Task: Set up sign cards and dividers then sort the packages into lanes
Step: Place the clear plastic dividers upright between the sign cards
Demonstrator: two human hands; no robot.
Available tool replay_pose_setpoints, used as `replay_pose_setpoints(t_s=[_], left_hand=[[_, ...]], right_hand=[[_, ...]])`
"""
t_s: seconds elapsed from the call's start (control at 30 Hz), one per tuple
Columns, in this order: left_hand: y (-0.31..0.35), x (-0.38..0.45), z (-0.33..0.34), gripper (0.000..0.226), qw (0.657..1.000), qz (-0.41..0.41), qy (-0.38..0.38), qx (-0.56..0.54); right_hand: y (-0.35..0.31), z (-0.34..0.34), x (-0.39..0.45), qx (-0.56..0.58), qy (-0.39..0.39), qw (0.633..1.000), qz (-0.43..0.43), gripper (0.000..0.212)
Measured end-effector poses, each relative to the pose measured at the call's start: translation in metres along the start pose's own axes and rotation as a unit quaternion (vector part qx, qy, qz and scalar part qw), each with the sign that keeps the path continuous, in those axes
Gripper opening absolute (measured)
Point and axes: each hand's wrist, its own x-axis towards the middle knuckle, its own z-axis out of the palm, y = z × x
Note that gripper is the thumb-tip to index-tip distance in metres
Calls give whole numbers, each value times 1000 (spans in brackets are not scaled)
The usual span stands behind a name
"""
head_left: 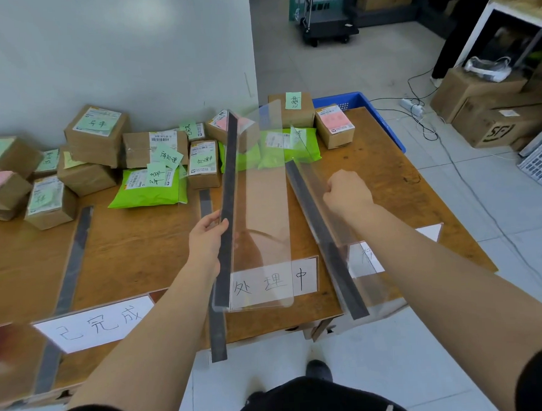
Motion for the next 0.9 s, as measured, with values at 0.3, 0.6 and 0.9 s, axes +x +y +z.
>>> replay_pose_setpoints(t_s=[0.3,0.6,0.9], left_hand=[[3,-2,8,22,1000,-3,5,6],[-1,2,11,25,1000,-15,24,6],[-2,4,20,24,999,-25,25,20]], right_hand=[[8,35,-3,10,4,1000,8,18],[11,69,-7,27,-11,999,27,36],[13,66,4,-36,-41,997,63,42]])
